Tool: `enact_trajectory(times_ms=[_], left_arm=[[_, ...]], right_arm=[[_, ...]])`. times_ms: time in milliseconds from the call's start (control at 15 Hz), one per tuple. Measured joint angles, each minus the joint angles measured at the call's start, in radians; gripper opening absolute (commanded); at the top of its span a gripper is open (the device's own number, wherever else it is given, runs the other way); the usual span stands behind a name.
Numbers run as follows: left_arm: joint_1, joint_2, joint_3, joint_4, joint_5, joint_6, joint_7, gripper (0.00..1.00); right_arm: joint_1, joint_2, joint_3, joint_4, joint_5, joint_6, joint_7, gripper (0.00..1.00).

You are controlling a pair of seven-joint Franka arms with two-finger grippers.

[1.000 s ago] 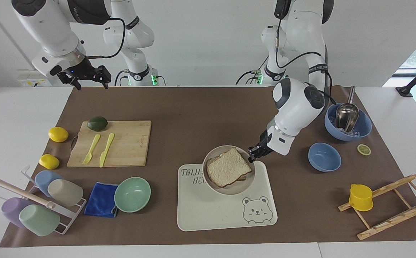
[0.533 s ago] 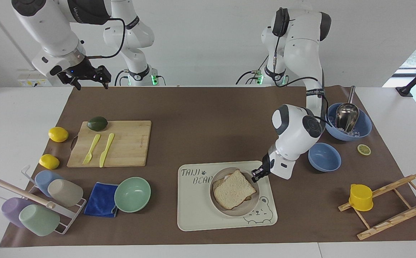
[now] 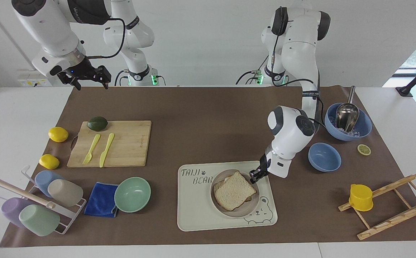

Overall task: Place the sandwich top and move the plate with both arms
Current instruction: 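Set the plate on the bear tray and open the left gripper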

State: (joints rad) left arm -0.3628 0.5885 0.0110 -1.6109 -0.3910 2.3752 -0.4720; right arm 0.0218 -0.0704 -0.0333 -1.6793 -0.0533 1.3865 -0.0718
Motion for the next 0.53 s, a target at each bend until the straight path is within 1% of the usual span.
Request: enact_trajectory(times_ms=[133, 267, 400, 533], left_arm=[[0.005, -0.003, 0.004, -0.001, 0.024, -0.006, 0.0, 1.0], [0.023, -0.024, 0.008, 0.004, 0.035, -0.026, 0.001, 1.0], [0.054, -0.074, 0.012, 0.008, 0.039, -0.073, 0.001, 1.0], [0.075, -0.138, 0.037, 0.009, 0.079, -0.142, 0.001, 1.0]], right_arm=[[0.0, 0.0, 0.0, 0.0, 0.0, 0.0, 0.0, 1.0], [0.0, 0.0, 0.0, 0.0, 0.0, 0.0, 0.0, 1.0], [0.0, 0.0, 0.0, 0.0, 0.0, 0.0, 0.0, 1.0], [0.0, 0.0, 0.0, 0.0, 0.0, 0.0, 0.0, 1.0]])
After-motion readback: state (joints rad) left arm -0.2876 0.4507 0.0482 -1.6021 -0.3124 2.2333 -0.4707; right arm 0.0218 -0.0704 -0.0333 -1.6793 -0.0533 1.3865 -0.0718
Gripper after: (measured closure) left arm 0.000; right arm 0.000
